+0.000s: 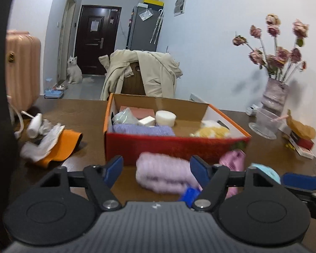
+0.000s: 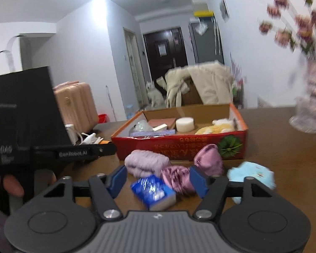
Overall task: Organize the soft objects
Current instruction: 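Grasp the lavender fuzzy headband with the left tool, then carry the headband into the box with the left tool and release it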
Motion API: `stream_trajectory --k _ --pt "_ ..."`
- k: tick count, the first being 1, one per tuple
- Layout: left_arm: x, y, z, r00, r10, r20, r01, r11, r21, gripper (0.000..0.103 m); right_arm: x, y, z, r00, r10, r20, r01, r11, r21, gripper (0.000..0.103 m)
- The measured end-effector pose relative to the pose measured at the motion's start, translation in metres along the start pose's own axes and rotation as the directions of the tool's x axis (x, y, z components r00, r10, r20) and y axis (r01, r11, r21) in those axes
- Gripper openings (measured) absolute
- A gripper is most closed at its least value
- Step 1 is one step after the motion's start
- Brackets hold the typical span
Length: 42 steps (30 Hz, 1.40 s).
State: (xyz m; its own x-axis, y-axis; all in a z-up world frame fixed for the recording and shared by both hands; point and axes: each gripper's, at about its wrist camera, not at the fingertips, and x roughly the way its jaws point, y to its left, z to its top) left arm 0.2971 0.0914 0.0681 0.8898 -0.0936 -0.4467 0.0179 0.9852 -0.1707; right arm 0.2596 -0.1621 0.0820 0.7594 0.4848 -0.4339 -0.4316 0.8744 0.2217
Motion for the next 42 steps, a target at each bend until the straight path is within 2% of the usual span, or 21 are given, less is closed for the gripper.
stream_trajectory --k 2,3,5,7,9,11,15,16,17,19,25,29,32,36,42 --pt "0.031 0.009 0.003 0.999 -0.006 -0.041 0.005 0.999 -0.037 0.060 0.039 -0.006 0.010 0.999 0.013 -0.046 -0.011 0.999 0.038 0.056" --pt "0.045 0.014 0.003 0.998 -0.011 -0.060 0.008 0.999 -0.053 0.059 0.059 -0.008 0.015 0.997 0.010 -0.077 -0.006 0.999 0.051 0.056" --pt "0.067 0.022 0.000 0.994 -0.040 -0.098 0.032 0.996 -0.082 0.049 0.091 -0.010 0.020 0.995 -0.002 -0.099 0.006 0.999 0.048 0.055" --pt "0.080 0.031 -0.002 0.989 -0.080 -0.124 0.065 0.991 -0.118 0.047 0.118 -0.009 0.022 0.994 -0.019 -0.107 0.021 1.000 0.012 0.053" --pt "0.086 0.040 -0.008 0.984 -0.125 -0.125 0.104 0.981 -0.164 0.045 0.137 -0.010 0.022 0.992 -0.006 -0.130 0.009 1.000 0.022 0.048" --pt "0.087 0.048 -0.013 0.979 -0.164 -0.123 0.137 0.970 -0.203 0.038 0.151 -0.012 0.021 0.989 0.007 -0.150 -0.001 0.999 0.040 0.044" --pt "0.088 0.060 -0.014 0.969 -0.211 -0.130 0.169 0.947 -0.274 0.032 0.168 -0.008 0.011 0.981 0.027 -0.194 -0.021 0.999 0.030 0.041" --pt "0.088 0.062 -0.014 0.967 -0.217 -0.131 0.172 0.942 -0.288 0.030 0.170 -0.008 0.010 0.980 0.028 -0.197 -0.023 0.999 0.032 0.037" --pt "0.089 0.065 -0.015 0.966 -0.222 -0.135 0.173 0.937 -0.302 0.029 0.170 -0.006 0.008 0.980 0.035 -0.195 -0.031 0.999 0.026 0.029" --pt "0.090 0.067 -0.015 0.966 -0.221 -0.136 0.171 0.936 -0.307 0.028 0.170 -0.002 0.008 0.982 0.044 -0.183 -0.044 0.999 0.006 0.023" --pt "0.066 0.057 -0.001 0.977 -0.199 -0.072 0.175 0.951 -0.255 0.025 0.154 0.013 0.020 0.990 0.046 -0.131 -0.054 0.997 -0.055 0.018" --pt "0.018 0.039 0.016 0.981 -0.192 0.030 0.194 0.958 -0.211 0.024 0.116 0.026 0.036 0.997 0.073 -0.040 -0.077 0.990 -0.118 0.018" --pt "-0.017 0.021 0.023 0.978 -0.196 0.076 0.207 0.961 -0.182 0.024 0.078 0.033 0.047 0.995 0.094 0.025 -0.089 0.984 -0.156 0.018" --pt "-0.055 0.000 0.024 0.972 -0.209 0.106 0.226 0.958 -0.178 0.024 0.027 0.039 0.052 0.988 0.130 0.085 -0.109 0.972 -0.209 0.017" --pt "-0.090 -0.025 0.005 0.964 -0.243 0.110 0.259 0.950 -0.172 0.024 -0.027 0.035 0.039 0.985 0.139 0.098 -0.116 0.970 -0.212 0.017"
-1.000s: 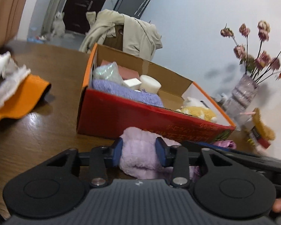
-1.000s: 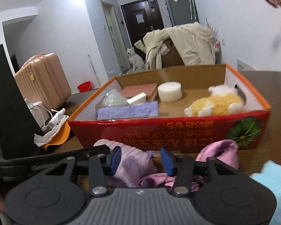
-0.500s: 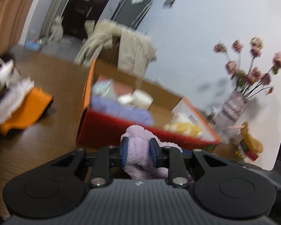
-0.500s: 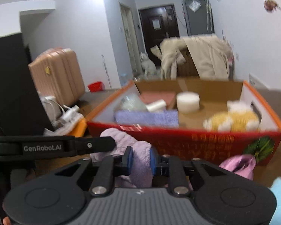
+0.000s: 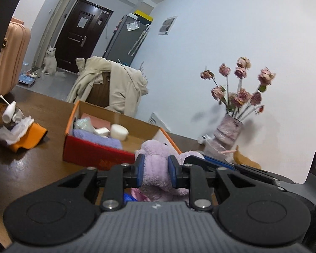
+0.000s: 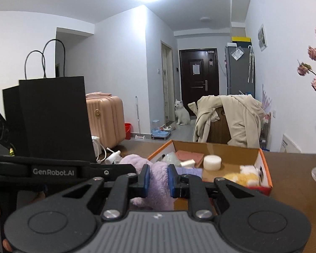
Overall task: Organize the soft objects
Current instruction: 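Carry the headband into the box with the left tool and release it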
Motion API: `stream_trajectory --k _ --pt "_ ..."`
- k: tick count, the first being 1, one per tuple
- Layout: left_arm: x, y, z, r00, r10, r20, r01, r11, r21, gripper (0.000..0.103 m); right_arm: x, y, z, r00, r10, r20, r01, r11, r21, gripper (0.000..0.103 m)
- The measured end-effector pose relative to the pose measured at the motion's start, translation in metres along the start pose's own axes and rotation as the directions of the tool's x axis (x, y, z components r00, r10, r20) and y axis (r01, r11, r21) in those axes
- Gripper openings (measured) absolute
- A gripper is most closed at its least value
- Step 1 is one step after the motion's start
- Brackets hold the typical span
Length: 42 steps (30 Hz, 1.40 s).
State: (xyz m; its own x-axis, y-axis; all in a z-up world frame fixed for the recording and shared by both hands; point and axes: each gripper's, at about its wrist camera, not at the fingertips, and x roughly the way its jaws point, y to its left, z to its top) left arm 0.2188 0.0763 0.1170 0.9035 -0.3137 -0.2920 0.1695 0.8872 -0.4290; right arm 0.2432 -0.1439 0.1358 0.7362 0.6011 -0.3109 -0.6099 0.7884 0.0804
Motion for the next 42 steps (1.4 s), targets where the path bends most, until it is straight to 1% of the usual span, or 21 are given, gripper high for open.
stream_trajectory --k 6,9,12,15,17,19,20,22,24,26,28,30,33,34,35,36,38,39,40,41,42 --pt "-0.001 -0.020 -0.007 1.000 -0.011 -0.016 0.011 1.000 0.029 0.024 -0.026 -0.007 -0.008 1.000 -0.019 0.008 0.019 1.000 0.025 0.017" --pt "0.007 -0.027 -0.002 1.000 -0.020 -0.014 0.020 0.999 0.047 0.024 -0.028 -0.015 -0.004 0.999 -0.029 0.023 0.028 0.999 0.028 0.017" --pt "0.029 -0.033 0.013 1.000 -0.025 -0.015 0.026 0.997 0.076 0.024 -0.021 -0.028 0.005 0.999 -0.038 0.035 0.037 0.999 0.017 0.017" --pt "0.061 -0.038 0.036 0.999 -0.041 -0.022 0.042 0.996 0.082 0.024 -0.005 -0.051 0.022 0.998 -0.048 0.049 0.047 0.999 0.009 0.017" --pt "0.092 -0.040 0.057 0.999 -0.045 -0.030 0.047 0.996 0.081 0.025 0.012 -0.074 0.038 0.997 -0.049 0.054 0.048 0.999 0.021 0.017" --pt "0.128 -0.038 0.075 0.997 -0.030 -0.067 0.034 0.998 0.061 0.025 0.035 -0.099 0.056 0.997 -0.058 0.053 0.056 0.998 0.031 0.017" --pt "0.150 -0.037 0.085 0.995 -0.022 -0.098 0.027 0.999 0.046 0.025 0.049 -0.112 0.065 0.997 -0.057 0.044 0.055 0.997 0.048 0.017" --pt "0.187 -0.034 0.099 0.993 -0.005 -0.120 0.010 0.999 0.043 0.025 0.080 -0.137 0.079 0.998 -0.063 0.013 0.062 0.996 0.057 0.017" --pt "0.223 -0.027 0.112 0.988 -0.008 -0.155 0.012 1.000 0.028 0.025 0.112 -0.159 0.089 0.996 -0.083 -0.019 0.084 0.995 0.061 0.017" --pt "0.260 -0.016 0.120 0.981 -0.008 -0.194 0.006 1.000 -0.015 0.025 0.145 -0.182 0.098 0.992 -0.114 -0.057 0.119 0.989 0.084 0.016" --pt "0.295 -0.003 0.124 0.974 -0.008 -0.227 -0.005 0.998 -0.060 0.025 0.176 -0.202 0.103 0.987 -0.127 -0.095 0.137 0.986 0.099 0.016" --pt "0.331 0.009 0.122 0.962 -0.010 -0.273 -0.013 0.997 -0.079 0.025 0.206 -0.219 0.100 0.979 -0.156 -0.134 0.170 0.980 0.101 0.016" --pt "0.373 0.028 0.111 0.943 0.029 -0.330 -0.069 0.992 -0.108 0.025 0.251 -0.244 0.086 0.958 -0.186 -0.216 0.216 0.969 0.124 0.015" --pt "0.381 0.034 0.107 0.937 0.046 -0.347 -0.091 0.989 -0.114 0.026 0.263 -0.251 0.079 0.951 -0.184 -0.248 0.223 0.965 0.137 0.015" --pt "0.387 0.041 0.102 0.934 0.069 -0.351 -0.116 0.987 -0.115 0.026 0.276 -0.256 0.072 0.943 -0.172 -0.284 0.219 0.965 0.143 0.015" --pt "0.389 0.046 0.098 0.933 0.079 -0.351 -0.126 0.986 -0.112 0.027 0.288 -0.257 0.065 0.931 -0.188 -0.312 0.236 0.964 0.124 0.015" --pt "0.390 0.056 0.092 0.930 0.100 -0.352 -0.150 0.982 -0.116 0.039 0.306 -0.250 0.052 0.903 -0.273 -0.333 0.298 0.954 0.026 0.016" --pt "0.385 0.058 0.092 0.932 0.105 -0.346 -0.153 0.982 -0.115 0.039 0.314 -0.248 0.046 0.892 -0.283 -0.352 0.304 0.953 0.002 0.018" --pt "0.379 0.060 0.093 0.934 0.112 -0.339 -0.157 0.981 -0.110 0.039 0.321 -0.249 0.042 0.877 -0.270 -0.397 0.296 0.955 0.005 0.021" --pt "0.369 0.060 0.094 0.939 0.107 -0.326 -0.148 0.983 -0.105 0.040 0.323 -0.249 0.039 0.875 -0.250 -0.416 0.283 0.959 0.019 0.022" --pt "0.361 0.058 0.096 0.943 0.097 -0.317 -0.135 0.986 -0.101 0.040 0.320 -0.247 0.039 0.883 -0.244 -0.401 0.274 0.962 0.018 0.022"
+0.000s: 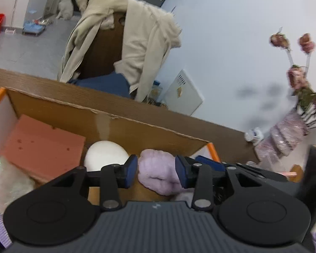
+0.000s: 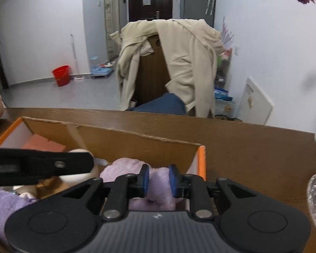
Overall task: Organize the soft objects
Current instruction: 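Carry the headband into the box with the left tool and release it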
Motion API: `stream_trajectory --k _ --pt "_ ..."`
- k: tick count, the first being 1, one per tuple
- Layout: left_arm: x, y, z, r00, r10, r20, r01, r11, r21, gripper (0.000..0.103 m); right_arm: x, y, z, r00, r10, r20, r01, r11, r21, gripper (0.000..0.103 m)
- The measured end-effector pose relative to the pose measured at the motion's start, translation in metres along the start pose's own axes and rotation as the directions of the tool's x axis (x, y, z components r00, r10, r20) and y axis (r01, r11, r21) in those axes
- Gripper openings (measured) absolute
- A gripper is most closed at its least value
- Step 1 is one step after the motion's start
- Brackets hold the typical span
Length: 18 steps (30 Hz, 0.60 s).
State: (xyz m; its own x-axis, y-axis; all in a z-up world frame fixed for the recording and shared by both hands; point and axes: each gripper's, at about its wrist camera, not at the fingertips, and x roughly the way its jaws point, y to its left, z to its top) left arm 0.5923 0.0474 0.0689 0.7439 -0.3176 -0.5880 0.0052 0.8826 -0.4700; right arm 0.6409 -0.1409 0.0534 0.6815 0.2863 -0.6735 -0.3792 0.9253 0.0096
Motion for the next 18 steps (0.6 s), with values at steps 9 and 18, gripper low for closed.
stream_trajectory --k 9,18 --pt "-0.118 -0.050 -0.033 0.992 -0.001 0.129 -0.029 0.972 0.232 0.054 -0.111 0.008 -0.005 0.982 0.025 0.187 -0.018 0.999 -0.039 0.037" --pt "-0.263 -0.060 -0.149 0.955 -0.058 0.292 -0.045 0.941 0.335 0.085 -0.285 0.040 -0.090 0.925 0.133 0.356 -0.109 0.990 -0.086 0.071"
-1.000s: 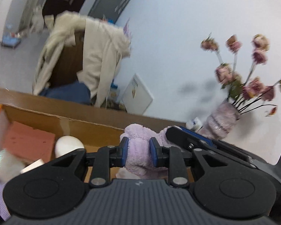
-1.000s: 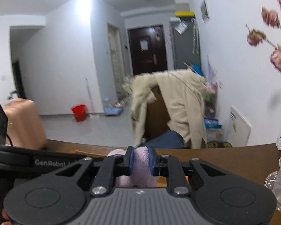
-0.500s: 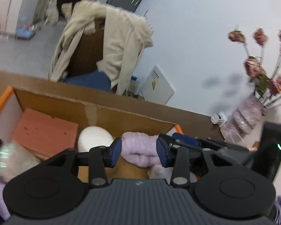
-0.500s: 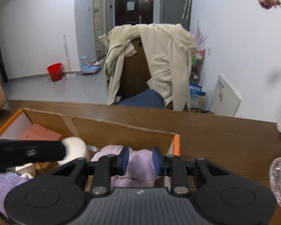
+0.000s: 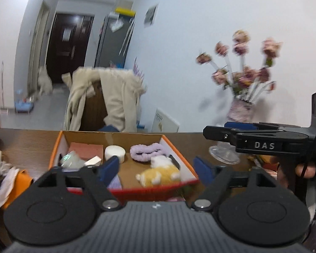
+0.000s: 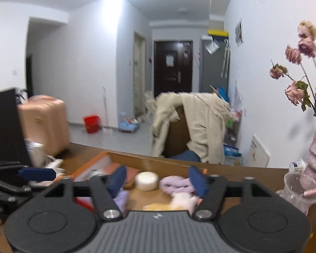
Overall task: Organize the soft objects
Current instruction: 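Carry the headband into the box with the left tool and release it, then grasp the pink satin scrunchies with the left tool while the right tool grasps them too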
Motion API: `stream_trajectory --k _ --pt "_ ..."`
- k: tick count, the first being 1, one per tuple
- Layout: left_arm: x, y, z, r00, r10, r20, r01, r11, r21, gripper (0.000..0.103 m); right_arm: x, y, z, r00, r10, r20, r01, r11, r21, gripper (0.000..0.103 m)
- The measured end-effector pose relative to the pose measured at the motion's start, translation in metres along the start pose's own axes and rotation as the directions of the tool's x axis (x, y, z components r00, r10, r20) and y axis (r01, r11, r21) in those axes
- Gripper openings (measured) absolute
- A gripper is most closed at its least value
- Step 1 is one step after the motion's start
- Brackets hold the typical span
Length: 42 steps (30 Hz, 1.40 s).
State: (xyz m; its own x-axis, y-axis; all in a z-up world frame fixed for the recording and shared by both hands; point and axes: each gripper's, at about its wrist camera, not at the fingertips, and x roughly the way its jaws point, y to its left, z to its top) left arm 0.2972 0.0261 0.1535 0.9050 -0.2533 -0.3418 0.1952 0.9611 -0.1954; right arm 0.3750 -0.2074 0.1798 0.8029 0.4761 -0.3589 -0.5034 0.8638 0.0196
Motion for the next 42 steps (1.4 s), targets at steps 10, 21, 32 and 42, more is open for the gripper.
stream_trajectory --k 10,21,32,42 --pt "-0.122 -0.009 -0.120 0.994 0.104 0.045 -0.107 0.992 0.061 0.095 -0.113 0.087 -0.116 0.996 -0.049 0.069 0.049 0.999 0.007 0.081" --pt "-0.152 -0.007 -0.152 0.995 0.100 0.032 -0.102 0.992 0.069 0.096 -0.143 0.117 -0.182 0.996 -0.079 -0.044 0.083 0.991 0.101 0.085" --pt "-0.134 -0.012 -0.155 0.997 0.080 -0.007 -0.079 0.994 0.068 0.097 -0.140 0.113 -0.185 0.994 -0.092 -0.058 0.098 0.989 0.113 0.087" --pt "-0.085 -0.003 -0.142 0.994 0.090 -0.062 -0.087 0.996 0.036 0.098 -0.111 0.084 -0.179 0.991 -0.100 -0.086 0.111 0.985 0.133 0.086"
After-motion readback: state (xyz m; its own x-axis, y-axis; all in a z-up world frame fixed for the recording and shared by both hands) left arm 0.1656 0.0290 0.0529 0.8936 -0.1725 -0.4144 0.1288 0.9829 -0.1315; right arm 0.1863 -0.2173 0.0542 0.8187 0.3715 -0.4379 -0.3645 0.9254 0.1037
